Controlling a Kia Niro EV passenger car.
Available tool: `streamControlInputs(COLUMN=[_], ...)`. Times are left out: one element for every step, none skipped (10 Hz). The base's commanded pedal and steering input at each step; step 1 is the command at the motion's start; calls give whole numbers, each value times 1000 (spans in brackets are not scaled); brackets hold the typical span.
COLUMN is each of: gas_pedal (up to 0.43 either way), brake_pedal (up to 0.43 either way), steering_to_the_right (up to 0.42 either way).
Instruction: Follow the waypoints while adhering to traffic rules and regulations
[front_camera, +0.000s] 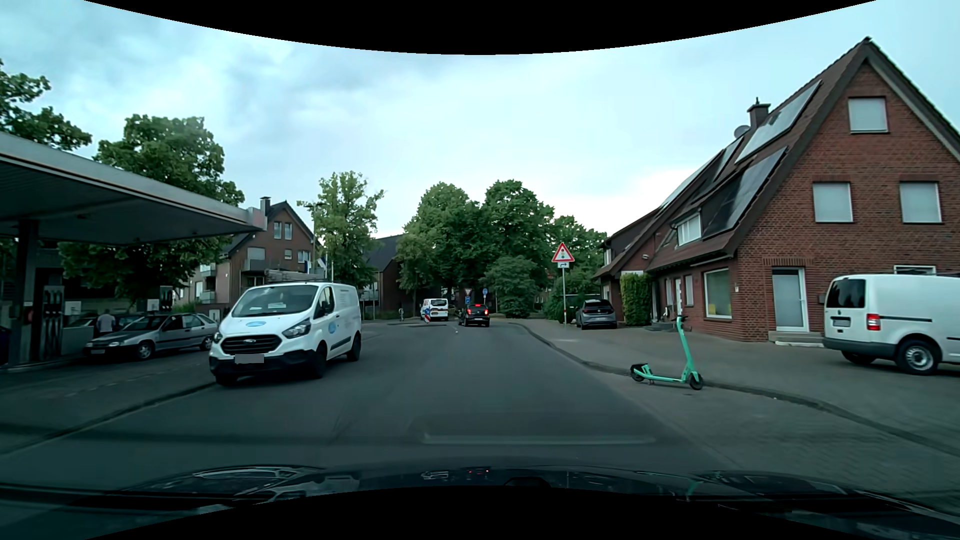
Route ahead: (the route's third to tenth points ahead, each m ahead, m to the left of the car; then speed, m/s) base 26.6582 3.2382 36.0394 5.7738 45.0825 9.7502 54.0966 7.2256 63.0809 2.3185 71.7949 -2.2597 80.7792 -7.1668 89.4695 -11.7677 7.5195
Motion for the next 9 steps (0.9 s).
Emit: streamControlInputs(gas_pedal=[8, 8, 8, 8, 8, 8, 8, 8, 8], brake_pedal=[0, 0, 0, 0, 0, 0, 0, 0, 0], steering_to_the_right=[11, 10, 9, 5, 5, 5, 5, 5, 4])
